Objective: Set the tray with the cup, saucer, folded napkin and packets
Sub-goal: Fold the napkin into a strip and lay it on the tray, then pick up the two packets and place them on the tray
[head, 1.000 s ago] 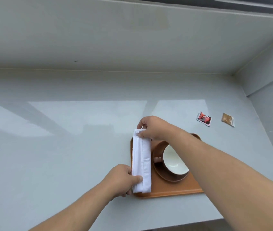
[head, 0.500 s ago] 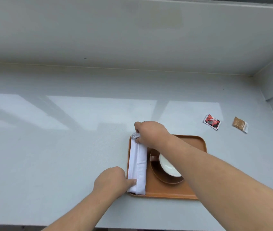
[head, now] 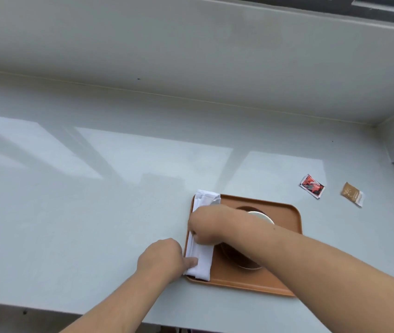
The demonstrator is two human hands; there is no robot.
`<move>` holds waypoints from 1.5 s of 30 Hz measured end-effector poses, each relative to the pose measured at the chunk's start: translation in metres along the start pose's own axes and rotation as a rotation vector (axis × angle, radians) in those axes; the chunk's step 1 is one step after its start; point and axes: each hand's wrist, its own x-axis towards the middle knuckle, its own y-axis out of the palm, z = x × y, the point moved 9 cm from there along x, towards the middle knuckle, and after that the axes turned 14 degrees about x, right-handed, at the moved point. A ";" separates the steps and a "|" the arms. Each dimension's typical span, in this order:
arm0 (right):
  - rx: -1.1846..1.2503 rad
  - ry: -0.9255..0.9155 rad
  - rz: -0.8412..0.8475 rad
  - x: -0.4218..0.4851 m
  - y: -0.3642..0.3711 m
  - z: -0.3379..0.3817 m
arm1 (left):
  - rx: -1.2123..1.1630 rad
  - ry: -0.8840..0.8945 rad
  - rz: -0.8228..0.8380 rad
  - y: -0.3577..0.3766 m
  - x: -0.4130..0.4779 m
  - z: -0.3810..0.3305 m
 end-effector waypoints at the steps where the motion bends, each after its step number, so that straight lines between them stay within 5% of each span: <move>1: 0.002 0.024 -0.043 0.004 -0.011 -0.009 | 0.011 0.012 0.008 0.000 0.002 0.000; 9: 0.170 0.169 -0.171 0.012 -0.038 -0.045 | 0.058 0.144 0.061 -0.002 0.008 -0.009; 23: 0.175 0.264 -0.176 0.015 -0.034 -0.044 | -0.220 0.222 0.363 0.008 0.001 -0.008; 29: 0.171 0.260 -0.183 0.018 -0.035 -0.046 | 0.183 0.236 0.096 0.001 -0.002 -0.021; 37: 0.183 0.198 -0.186 0.020 -0.035 -0.047 | 0.303 0.141 0.144 -0.008 -0.003 -0.023; 39: 0.254 0.161 -0.231 0.014 -0.033 -0.050 | 0.262 0.124 0.038 -0.031 -0.001 -0.026; 45: 0.777 0.100 -0.869 -0.079 -0.061 -0.133 | 0.019 0.210 -0.568 -0.136 -0.003 -0.088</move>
